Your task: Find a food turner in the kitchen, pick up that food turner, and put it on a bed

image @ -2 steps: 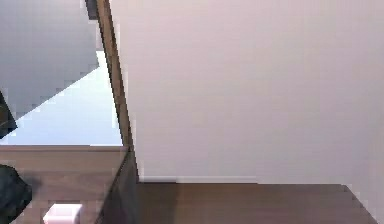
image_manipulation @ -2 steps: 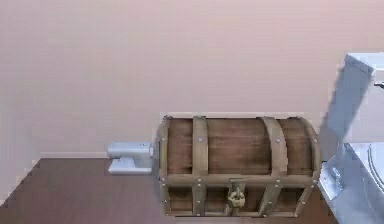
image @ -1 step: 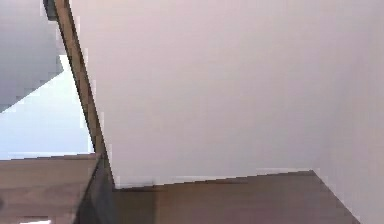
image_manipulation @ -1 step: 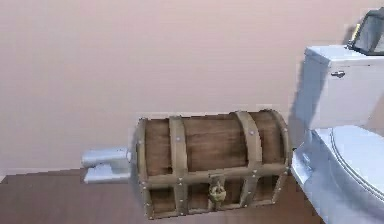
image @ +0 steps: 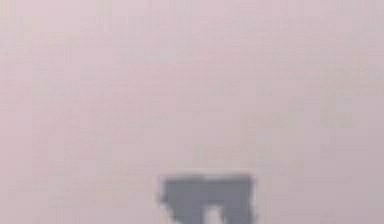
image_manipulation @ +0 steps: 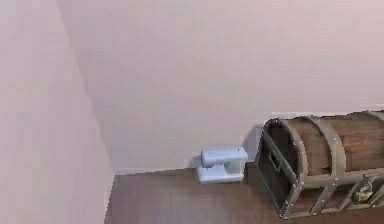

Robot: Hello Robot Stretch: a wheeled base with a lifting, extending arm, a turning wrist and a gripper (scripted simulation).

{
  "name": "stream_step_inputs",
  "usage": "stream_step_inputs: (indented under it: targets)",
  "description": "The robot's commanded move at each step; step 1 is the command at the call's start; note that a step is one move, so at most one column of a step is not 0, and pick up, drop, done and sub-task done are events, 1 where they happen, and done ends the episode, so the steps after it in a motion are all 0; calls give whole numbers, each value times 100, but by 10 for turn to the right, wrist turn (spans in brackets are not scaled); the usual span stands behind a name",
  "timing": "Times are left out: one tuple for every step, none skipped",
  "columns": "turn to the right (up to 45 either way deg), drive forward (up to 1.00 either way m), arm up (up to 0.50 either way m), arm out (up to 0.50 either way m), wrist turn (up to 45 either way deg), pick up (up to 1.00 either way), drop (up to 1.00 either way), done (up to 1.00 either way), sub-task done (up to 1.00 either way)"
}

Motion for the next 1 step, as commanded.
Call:
stream_step_inputs:
  targets:
    - [-450, 0, 0, 0, 0, 0, 0, 0, 0]
